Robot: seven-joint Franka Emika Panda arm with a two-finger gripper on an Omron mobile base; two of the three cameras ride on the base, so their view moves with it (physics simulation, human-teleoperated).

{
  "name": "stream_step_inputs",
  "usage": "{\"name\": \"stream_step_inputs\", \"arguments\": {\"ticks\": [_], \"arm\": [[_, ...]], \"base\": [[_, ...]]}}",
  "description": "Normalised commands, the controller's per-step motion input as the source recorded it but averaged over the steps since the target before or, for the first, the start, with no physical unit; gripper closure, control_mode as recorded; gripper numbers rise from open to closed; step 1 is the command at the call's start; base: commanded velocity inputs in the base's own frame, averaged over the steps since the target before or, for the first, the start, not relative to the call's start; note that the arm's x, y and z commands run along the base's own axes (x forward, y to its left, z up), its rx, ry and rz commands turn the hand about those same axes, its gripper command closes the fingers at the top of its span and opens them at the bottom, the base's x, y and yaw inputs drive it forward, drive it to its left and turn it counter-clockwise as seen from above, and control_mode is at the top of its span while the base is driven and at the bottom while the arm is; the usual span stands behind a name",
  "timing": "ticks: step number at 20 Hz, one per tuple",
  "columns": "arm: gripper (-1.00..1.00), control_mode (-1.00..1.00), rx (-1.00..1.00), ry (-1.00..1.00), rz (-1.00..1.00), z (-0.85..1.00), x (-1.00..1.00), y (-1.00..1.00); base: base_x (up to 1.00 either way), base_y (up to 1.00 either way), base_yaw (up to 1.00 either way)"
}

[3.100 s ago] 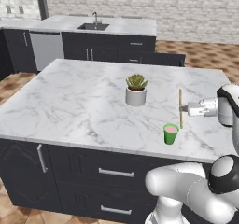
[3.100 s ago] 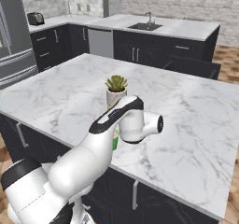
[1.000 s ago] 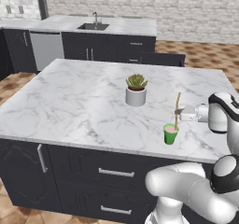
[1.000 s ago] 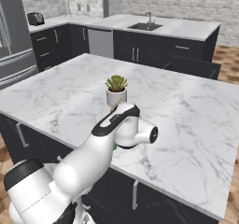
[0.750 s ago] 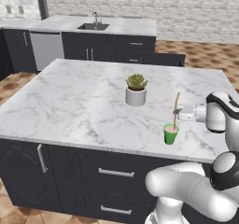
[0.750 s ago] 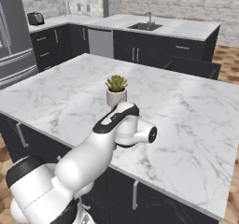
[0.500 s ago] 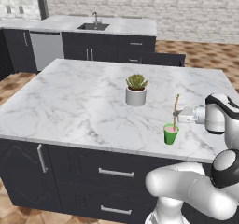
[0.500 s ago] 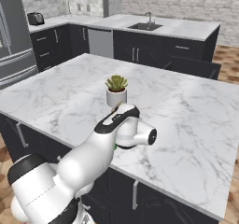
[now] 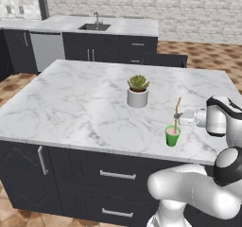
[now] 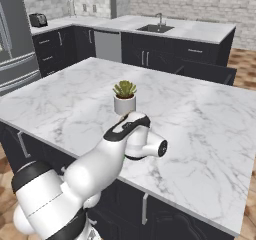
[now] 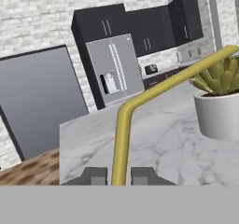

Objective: Pick up the straw from the right drawer and put it inside the smoothie cup.

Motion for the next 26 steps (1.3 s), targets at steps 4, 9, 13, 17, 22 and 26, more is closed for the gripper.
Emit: {"name": "stream_step_inputs", "arguments": {"ticks": [4,9,13,17,22,26], "arm": [[1.0,-1.0,0.0,-0.01,-0.03,0.0,0.25,0.0],[1.0,-1.0,0.0,-0.09,-0.01,0.0,0.17,0.0],[1.0,-1.0,-0.04,-0.12,0.0,-0.24,0.0,0.0],[1.0,-1.0,-0.04,-0.1,0.0,-0.25,0.0,0.0],[1.0,-1.0,-0.02,-0.01,0.0,-0.13,0.02,0.0],[1.0,-1.0,0.0,0.01,0.0,0.0,0.01,0.0]], "base": [[0.0,0.0,0.0],[0.0,0.0,0.0],[0.0,0.0,0.0],[0.0,0.0,0.0],[0.0,0.0,0.0],[0.0,0.0,0.0]]}}
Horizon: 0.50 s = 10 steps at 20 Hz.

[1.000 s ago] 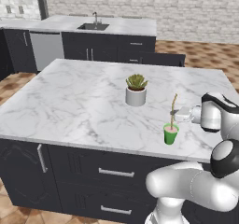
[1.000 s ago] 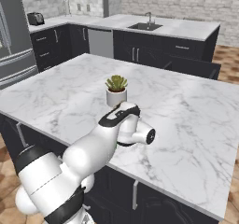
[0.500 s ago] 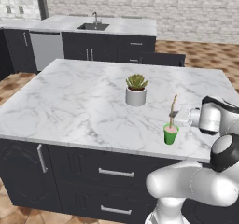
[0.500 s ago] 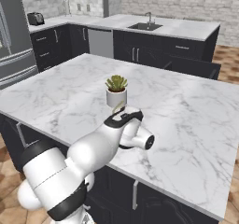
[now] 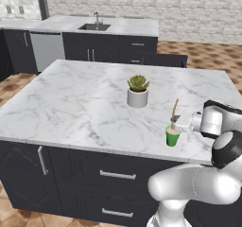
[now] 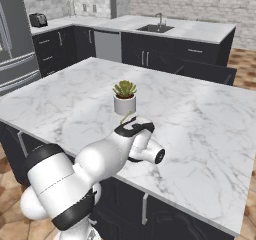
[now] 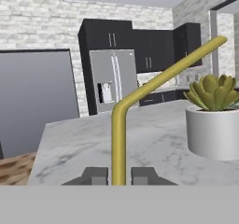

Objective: Pick up the straw from the right drawer and put it inside the smoothie cup.

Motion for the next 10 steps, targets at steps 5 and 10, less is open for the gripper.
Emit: {"name": "stream_step_inputs", "arguments": {"ticks": [5,10], "arm": [[-1.0,-1.0,0.0,0.0,0.0,0.0,-0.01,0.0],[-1.0,-1.0,0.0,-0.09,0.0,0.09,-0.04,0.0]], "base": [[0.0,0.0,0.0],[0.0,0.0,0.0]]}}
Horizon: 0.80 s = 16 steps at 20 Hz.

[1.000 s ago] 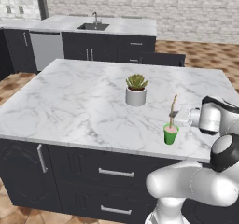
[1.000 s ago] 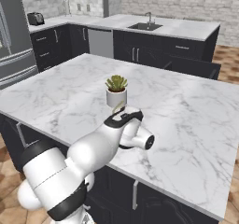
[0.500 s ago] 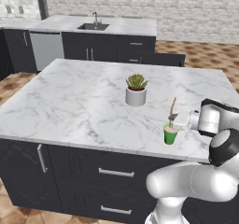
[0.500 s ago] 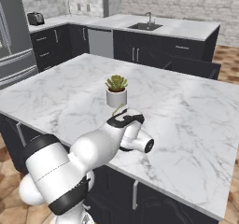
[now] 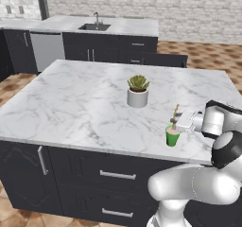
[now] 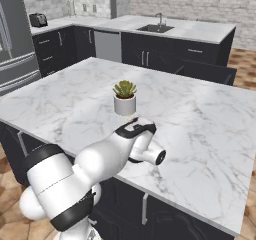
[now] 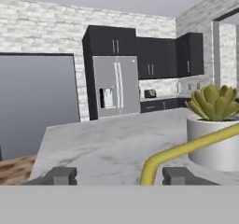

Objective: Pick up the straw from the right drawer and put it inside the smoothie cup.

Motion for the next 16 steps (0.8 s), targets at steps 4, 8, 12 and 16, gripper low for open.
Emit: {"name": "stream_step_inputs", "arguments": {"ticks": [4,8,12,16], "arm": [[-1.0,-1.0,0.0,-0.16,-0.03,0.39,-0.12,0.0],[-1.0,-1.0,0.0,-0.11,-0.14,0.34,-0.3,0.0],[-1.0,-1.0,-0.01,0.0,-0.24,-0.1,-0.57,0.0],[-1.0,-1.0,-0.04,0.0,-0.17,-0.17,-0.21,0.0]], "base": [[0.0,0.0,0.0],[0.0,0.0,0.0],[0.0,0.0,0.0],[0.0,0.0,0.0]]}}
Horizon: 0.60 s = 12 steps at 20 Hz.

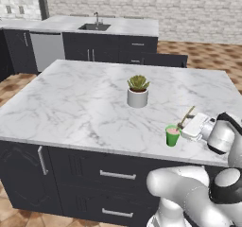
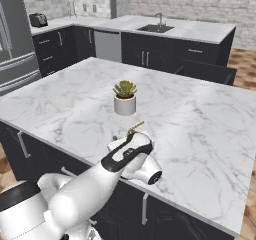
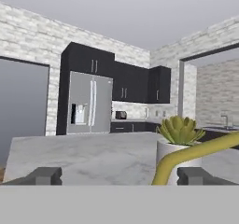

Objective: Pick up the straw from the right drawer and put it inside the smoothie cup.

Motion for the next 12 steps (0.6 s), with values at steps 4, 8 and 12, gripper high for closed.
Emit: {"name": "stream_step_inputs", "arguments": {"ticks": [4,8,12], "arm": [[-1.0,-1.0,-0.04,0.07,-0.1,-0.01,0.03,0.08],[-1.0,-1.0,-0.07,0.13,-0.09,0.0,0.09,0.17],[-1.0,-1.0,-0.09,0.27,-0.14,-0.08,0.0,0.14]], "base": [[0.0,0.0,0.0],[0.0,0.0,0.0],[0.0,0.0,0.0]]}}
